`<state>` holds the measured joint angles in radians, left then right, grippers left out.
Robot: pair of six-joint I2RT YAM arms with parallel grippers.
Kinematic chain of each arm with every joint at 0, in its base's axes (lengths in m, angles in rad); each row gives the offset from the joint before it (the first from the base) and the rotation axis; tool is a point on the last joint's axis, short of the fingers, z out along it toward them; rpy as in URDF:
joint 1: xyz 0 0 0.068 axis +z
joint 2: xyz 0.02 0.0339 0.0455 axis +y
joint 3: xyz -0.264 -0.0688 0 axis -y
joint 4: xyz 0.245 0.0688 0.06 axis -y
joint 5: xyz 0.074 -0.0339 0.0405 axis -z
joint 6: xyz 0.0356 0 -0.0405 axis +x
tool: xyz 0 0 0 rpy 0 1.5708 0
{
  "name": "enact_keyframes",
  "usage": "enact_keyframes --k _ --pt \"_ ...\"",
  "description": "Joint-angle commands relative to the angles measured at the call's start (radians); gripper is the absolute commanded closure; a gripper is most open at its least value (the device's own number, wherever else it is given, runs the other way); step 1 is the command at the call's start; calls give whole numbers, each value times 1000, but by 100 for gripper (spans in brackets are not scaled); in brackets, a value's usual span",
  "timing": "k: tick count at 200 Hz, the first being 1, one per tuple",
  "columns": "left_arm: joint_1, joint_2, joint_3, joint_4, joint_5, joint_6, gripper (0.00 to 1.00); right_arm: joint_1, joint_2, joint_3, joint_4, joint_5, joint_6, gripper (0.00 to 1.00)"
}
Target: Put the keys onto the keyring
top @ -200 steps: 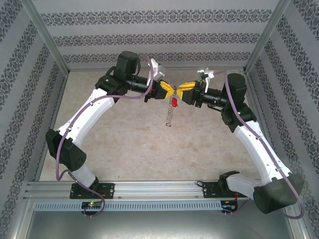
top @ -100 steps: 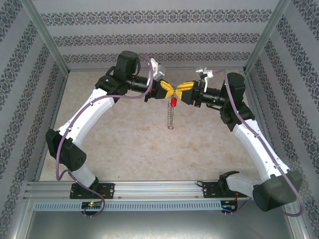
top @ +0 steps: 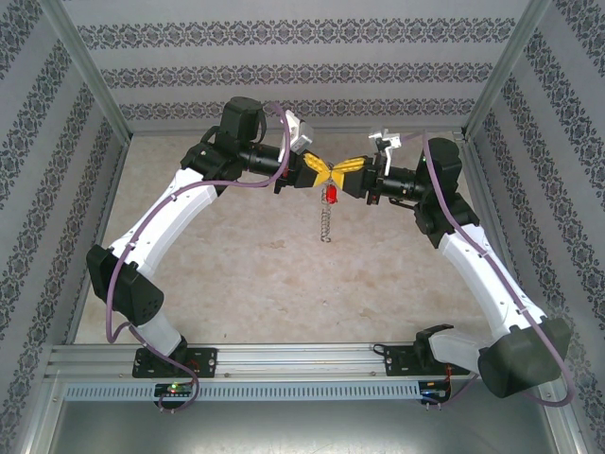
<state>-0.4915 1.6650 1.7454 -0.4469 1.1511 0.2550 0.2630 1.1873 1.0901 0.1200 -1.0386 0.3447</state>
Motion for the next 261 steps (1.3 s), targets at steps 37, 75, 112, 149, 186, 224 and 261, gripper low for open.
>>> enact_keyframes --k 37,75,112,149,186,224,261 --pt "-11 -36 -7 74 45 -26 100 13 22 20 39 -55 10 100" --pt "-10 -33 6 71 -10 -36 100 12 26 50 -65 -63 -67 100" --pt "0 -35 45 -15 -60 19 84 9 44 112 -273 -31 -219 100" --pt "30 -32 102 -171 -66 129 68 12 87 243 -569 46 -426 100" --pt "36 37 236 -447 -59 294 63 35 162 446 -892 75 -642 100" --pt "36 89 301 -554 -64 347 63 90 250 647 -1156 169 -818 100" --pt "37 101 321 -602 -50 373 63 108 286 727 -1235 194 -872 100"
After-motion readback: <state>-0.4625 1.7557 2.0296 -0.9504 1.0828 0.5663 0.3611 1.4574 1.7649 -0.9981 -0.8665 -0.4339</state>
